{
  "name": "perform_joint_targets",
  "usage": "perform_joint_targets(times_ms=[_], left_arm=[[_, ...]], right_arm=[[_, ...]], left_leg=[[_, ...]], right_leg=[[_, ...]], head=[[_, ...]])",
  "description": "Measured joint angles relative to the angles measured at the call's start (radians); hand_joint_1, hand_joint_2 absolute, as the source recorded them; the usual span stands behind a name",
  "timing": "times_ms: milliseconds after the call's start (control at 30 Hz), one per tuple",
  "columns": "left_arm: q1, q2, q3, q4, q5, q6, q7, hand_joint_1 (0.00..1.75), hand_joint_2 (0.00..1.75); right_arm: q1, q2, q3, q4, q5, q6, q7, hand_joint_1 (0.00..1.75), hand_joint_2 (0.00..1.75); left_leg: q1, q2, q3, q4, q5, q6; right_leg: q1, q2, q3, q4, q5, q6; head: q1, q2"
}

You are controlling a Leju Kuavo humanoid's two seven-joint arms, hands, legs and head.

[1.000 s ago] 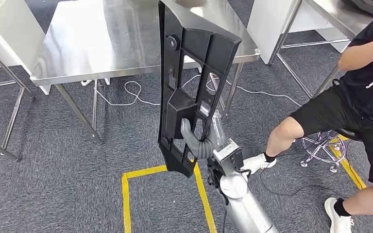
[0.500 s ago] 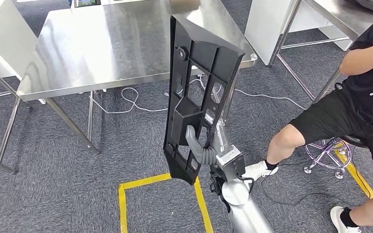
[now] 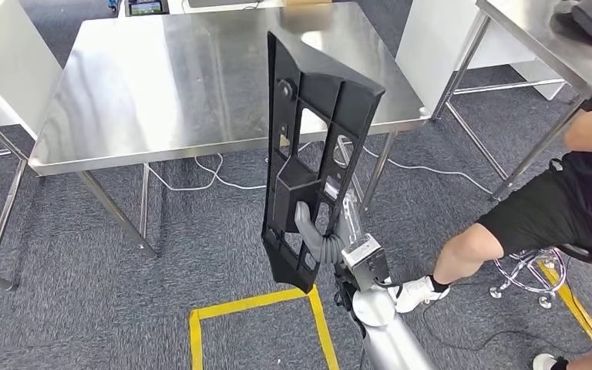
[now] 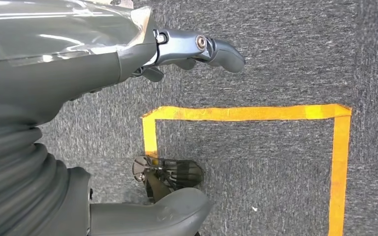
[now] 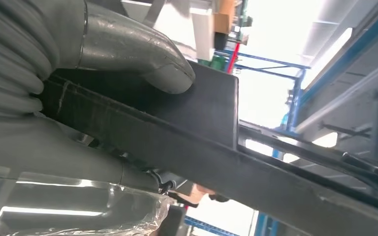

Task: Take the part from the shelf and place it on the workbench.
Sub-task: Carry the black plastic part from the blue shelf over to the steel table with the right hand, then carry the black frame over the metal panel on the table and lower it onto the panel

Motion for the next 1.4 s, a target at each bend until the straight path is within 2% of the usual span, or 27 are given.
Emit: perform_joint_targets(times_ms=[33, 100, 167, 200, 267, 333, 400, 467, 533, 567, 600, 633, 667, 700, 733, 800, 833, 900, 967, 1033, 1067, 1100, 1167, 1200, 1233, 1333, 1400], left_arm=[[0.001, -0.001, 0.0, 0.001, 0.001, 0.002, 0.0, 0.0, 1.75], [0.001, -0.003, 0.001, 0.002, 0.003, 0.005, 0.001, 0.0, 1.75], [0.0, -0.005, 0.002, 0.004, 0.004, 0.007, 0.001, 0.0, 1.75], [-0.001, -0.006, 0.002, 0.005, 0.004, 0.007, 0.0, 0.0, 1.75], [-0.003, -0.006, 0.003, 0.006, 0.003, 0.007, -0.001, 0.0, 1.75], [-0.006, -0.006, 0.003, 0.005, 0.002, 0.006, -0.003, 0.0, 1.75], [-0.007, -0.007, 0.002, 0.005, -0.001, 0.005, -0.005, 0.0, 1.75], [-0.006, -0.006, 0.002, 0.005, -0.006, 0.005, -0.005, 0.0, 1.75], [-0.004, -0.005, 0.002, 0.005, -0.012, 0.004, -0.005, 0.0, 1.75], [-0.004, -0.004, 0.002, 0.005, -0.014, 0.004, -0.005, 0.0, 1.75], [-0.004, -0.004, 0.002, 0.005, -0.015, 0.003, -0.005, 0.0, 1.75], [-0.002, -0.004, 0.002, 0.007, -0.015, 0.003, -0.005, 0.0, 1.75], [-0.001, -0.003, 0.002, 0.008, -0.015, 0.002, -0.005, 0.0, 1.75], [-0.001, -0.002, 0.002, 0.009, -0.015, 0.002, -0.004, 0.0, 1.75], [-0.001, -0.001, 0.002, 0.01, -0.016, 0.001, -0.003, 0.0, 1.75], [-0.005, 0.0, 0.001, 0.01, -0.019, 0.001, -0.002, 0.0, 1.75], [-0.008, 0.0, 0.0, 0.01, -0.021, 0.0, -0.002, 0.0, 1.75], [-0.012, 0.0, 0.0, 0.009, -0.025, -0.002, 0.0, 0.0, 1.75], [-0.015, 0.001, 0.0, 0.009, -0.029, -0.003, 0.002, 0.0, 1.75], [-0.016, 0.0, -0.001, 0.009, -0.033, -0.003, 0.004, 0.0, 1.75], [-0.016, -0.001, -0.001, 0.009, -0.033, -0.003, 0.006, 0.0, 1.75], [-0.017, -0.002, -0.001, 0.009, -0.033, -0.003, 0.007, 0.0, 1.75], [-0.018, -0.005, -0.001, 0.01, -0.033, -0.002, 0.009, 0.0, 1.75], [-0.02, -0.006, -0.001, 0.011, -0.033, -0.002, 0.01, 0.0, 1.75], [-0.022, -0.007, -0.001, 0.011, -0.033, -0.002, 0.011, 0.0, 1.75], [-0.033, -0.006, -0.001, 0.009, -0.033, 0.0, 0.012, 0.0, 1.75], [-0.039, -0.006, -0.002, 0.009, -0.033, 0.001, 0.012, 0.0, 1.75]], right_arm=[[-0.001, -0.001, 0.0, 0.006, 0.0, 0.0, 0.0, 1.75, 1.75], [-0.004, -0.002, 0.0, 0.015, -0.002, 0.0, -0.001, 1.75, 1.75], [-0.008, -0.003, 0.001, 0.024, -0.004, 0.0, -0.002, 1.75, 1.75], [-0.01, -0.004, 0.001, 0.027, -0.004, 0.0, -0.002, 1.75, 1.75], [-0.015, -0.003, 0.002, 0.029, -0.006, -0.001, -0.003, 1.75, 1.75], [-0.019, 0.0, 0.003, 0.028, -0.008, -0.002, -0.003, 1.75, 1.75], [-0.02, 0.002, 0.004, 0.027, -0.01, -0.006, -0.002, 1.75, 1.75], [-0.014, 0.002, 0.004, 0.027, -0.011, -0.012, -0.002, 1.75, 1.75], [-0.004, 0.002, 0.003, 0.025, -0.012, -0.019, -0.002, 1.75, 1.75], [0.001, 0.002, 0.002, 0.024, -0.012, -0.021, -0.002, 1.75, 1.75], [0.004, 0.002, 0.002, 0.024, -0.012, -0.021, -0.002, 1.75, 1.75], [0.006, 0.002, 0.002, 0.023, -0.012, -0.021, -0.002, 1.75, 1.75], [0.008, 0.002, 0.002, 0.023, -0.012, -0.022, -0.001, 1.75, 1.75], [0.009, 0.002, 0.001, 0.022, -0.012, -0.022, -0.001, 1.75, 1.75], [0.01, 0.002, 0.001, 0.02, -0.011, -0.022, -0.001, 1.75, 1.75], [0.01, 0.002, 0.0, 0.011, -0.009, -0.024, 0.0, 1.75, 1.75], [0.009, 0.002, 0.0, 0.007, -0.008, -0.025, -0.001, 1.75, 1.75], [0.009, 0.002, 0.0, 0.001, -0.005, -0.029, -0.001, 1.75, 1.75], [0.015, -0.001, -0.002, 0.0, -0.004, -0.031, 0.0, 1.75, 1.75], [0.02, -0.004, -0.004, 0.0, -0.001, -0.033, 0.0, 1.75, 1.75], [0.02, -0.004, -0.006, 0.0, 0.001, -0.033, 0.0, 1.75, 1.75], [0.02, -0.005, -0.007, 0.0, 0.004, -0.033, 0.001, 1.75, 1.75], [0.02, -0.006, -0.008, 0.001, 0.012, -0.036, 0.002, 1.75, 1.75], [0.019, -0.007, -0.009, 0.0, 0.018, -0.038, 0.004, 1.75, 1.75], [0.017, -0.008, -0.009, -0.001, 0.023, -0.04, 0.006, 1.75, 1.75], [0.007, -0.006, -0.01, -0.009, 0.033, -0.046, 0.008, 1.75, 1.75], [-0.003, -0.004, -0.009, -0.012, 0.056, -0.058, 0.011, 1.75, 1.75]], left_leg=[[-0.003, -0.002, 0.013, 0.0, -0.011, 0.0], [-0.007, -0.005, 0.04, 0.0, -0.035, -0.002], [-0.007, -0.007, 0.059, -0.001, -0.057, -0.01], [-0.005, -0.007, 0.064, -0.002, -0.064, -0.015], [-0.003, -0.005, 0.072, 0.002, -0.066, -0.026], [-0.001, 0.0, 0.05, 0.056, -0.053, -0.036], [0.007, 0.003, -0.024, 0.175, -0.053, -0.05], [0.018, 0.007, -0.113, 0.272, -0.098, -0.066], [0.03, 0.012, -0.164, 0.275, -0.135, -0.08], [0.035, 0.014, -0.17, 0.236, -0.12, -0.085], [0.038, 0.017, -0.167, 0.179, -0.073, -0.088], [0.04, 0.02, -0.164, 0.114, -0.002, -0.088], [0.04, 0.023, -0.161, 0.064, 0.059, -0.084], [0.037, 0.026, -0.158, 0.035, 0.1, -0.077], [0.033, 0.026, -0.156, 0.022, 0.114, -0.068], [0.028, 0.023, -0.133, 0.016, 0.1, -0.047], [0.026, 0.021, -0.119, 0.008, 0.094, -0.038], [0.026, 0.015, -0.09, -0.001, 0.079, -0.023], [0.023, 0.01, -0.065, -0.003, 0.055, -0.016], [0.021, 0.003, -0.032, -0.003, 0.027, -0.014], [0.019, -0.001, -0.013, -0.003, 0.012, -0.014], [0.018, -0.003, 0.007, -0.003, -0.003, -0.015], [0.013, -0.007, 0.038, -0.003, -0.033, -0.02], [0.011, -0.007, 0.048, -0.003, -0.048, -0.025], [0.01, -0.007, 0.057, 0.0, -0.059, -0.03], [0.012, -0.002, 0.071, 0.027, -0.075, -0.044], [0.016, 0.004, 0.028, 0.114, -0.09, -0.055]], right_leg=[[0.001, 0.0, -0.011, -0.024, 0.015, 0.004], [0.005, 0.0, 0.004, -0.139, 0.101, 0.012], [0.014, -0.003, 0.018, -0.223, 0.168, 0.001], [0.019, -0.004, 0.02, -0.238, 0.181, -0.011], [0.019, -0.004, 0.037, -0.253, 0.173, -0.033], [0.01, -0.004, 0.07, -0.273, 0.165, -0.049], [0.004, -0.004, 0.106, -0.288, 0.149, -0.06], [0.001, -0.004, 0.136, -0.291, 0.126, -0.06], [-0.004, -0.001, 0.172, -0.291, 0.097, -0.053], [-0.007, 0.0, 0.194, -0.291, 0.08, -0.049], [-0.009, 0.001, 0.211, -0.292, 0.064, -0.043], [-0.011, 0.002, 0.23, -0.29, 0.047, -0.037], [-0.01, 0.004, 0.242, -0.291, 0.031, -0.029], [-0.009, 0.005, 0.25, -0.297, 0.018, -0.021], [-0.007, 0.006, 0.265, -0.299, 0.011, -0.012], [-0.004, 0.005, 0.275, -0.294, 0.015, 0.007], [-0.003, 0.004, 0.261, -0.256, 0.024, 0.013], [-0.003, 0.003, 0.179, -0.129, 0.026, 0.014], [-0.002, 0.002, 0.077, -0.013, -0.024, 0.0], [0.0, 0.002, 0.011, 0.002, -0.085, -0.01], [0.001, 0.002, -0.002, -0.029, -0.086, -0.007], [0.001, 0.002, -0.006, -0.079, -0.056, 0.002], [0.005, -0.004, -0.007, -0.189, 0.073, 0.021], [0.008, -0.006, -0.002, -0.224, 0.131, 0.021], [0.009, -0.008, 0.002, -0.244, 0.167, 0.012], [0.002, -0.004, 0.041, -0.255, 0.169, -0.029], [-0.002, -0.003, 0.074, -0.26, 0.152, -0.047]], head=[[0.0, 0.0], [0.0, 0.0], [-0.003, 0.0], [-0.004, 0.0], [-0.003, 0.0], [-0.003, 0.0], [-0.004, 0.0], [-0.005, 0.0], [-0.005, 0.0], [-0.005, 0.0], [-0.005, 0.0], [-0.006, 0.0], [-0.008, 0.0], [-0.008, 0.0], [-0.008, 0.0], [-0.006, 0.0], [-0.005, 0.0], [-0.004, 0.0], [-0.003, 0.0], [-0.003, 0.0], [-0.003, 0.0], [-0.003, 0.0], [-0.003, 0.0], [-0.004, 0.0], [-0.005, 0.0], [-0.005, 0.0], [-0.005, 0.0]])
